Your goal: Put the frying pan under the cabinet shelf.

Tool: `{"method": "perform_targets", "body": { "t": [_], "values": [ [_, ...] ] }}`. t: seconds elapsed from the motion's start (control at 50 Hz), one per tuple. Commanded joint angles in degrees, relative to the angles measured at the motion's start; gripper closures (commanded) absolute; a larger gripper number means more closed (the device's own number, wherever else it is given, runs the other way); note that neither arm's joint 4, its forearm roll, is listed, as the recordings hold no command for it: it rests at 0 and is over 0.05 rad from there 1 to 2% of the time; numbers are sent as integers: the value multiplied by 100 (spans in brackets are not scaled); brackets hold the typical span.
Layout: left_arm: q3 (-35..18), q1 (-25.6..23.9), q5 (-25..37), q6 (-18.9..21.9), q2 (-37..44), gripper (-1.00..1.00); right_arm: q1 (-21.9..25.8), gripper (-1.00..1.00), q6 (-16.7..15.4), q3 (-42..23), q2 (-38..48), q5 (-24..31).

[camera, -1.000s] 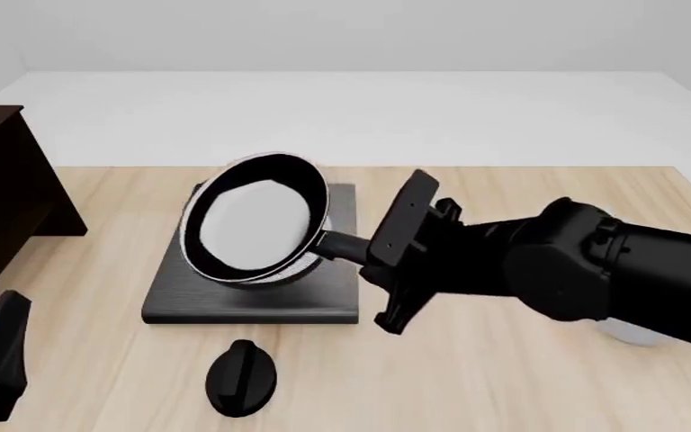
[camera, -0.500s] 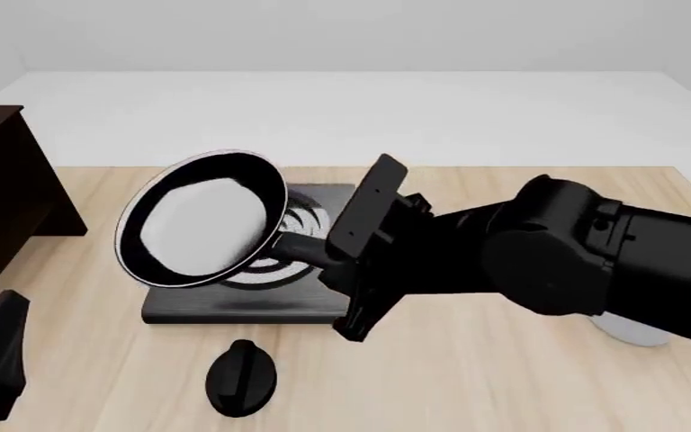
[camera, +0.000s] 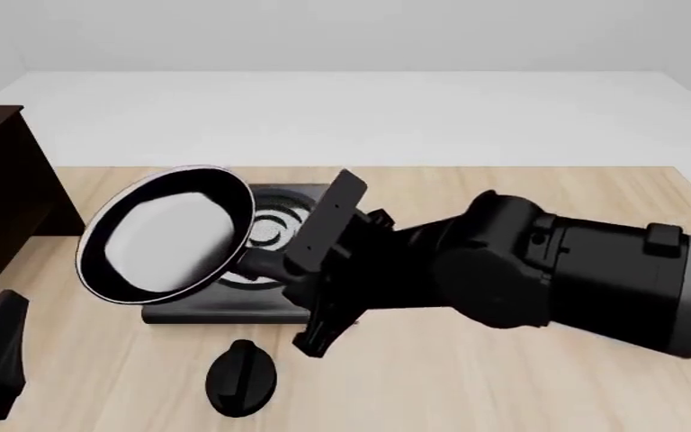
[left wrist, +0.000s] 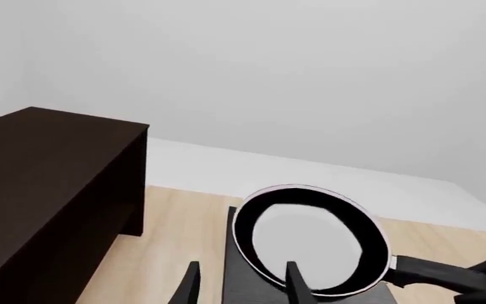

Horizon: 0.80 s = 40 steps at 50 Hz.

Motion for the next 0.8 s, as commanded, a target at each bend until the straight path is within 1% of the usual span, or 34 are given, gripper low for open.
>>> {"method": "perform_targets", "body": {
  "t": [0.02, 0.38, 0.8],
  "values": [
    [56, 72, -62, -69, 1, -100, 152, 100, 456, -156, 165, -180],
    [31, 110, -65, -94, 0, -100, 461, 100, 566, -252, 528, -472],
    [-16, 134, -26, -99, 0, -100, 777, 100, 835, 17, 728, -1059]
  ]
}}
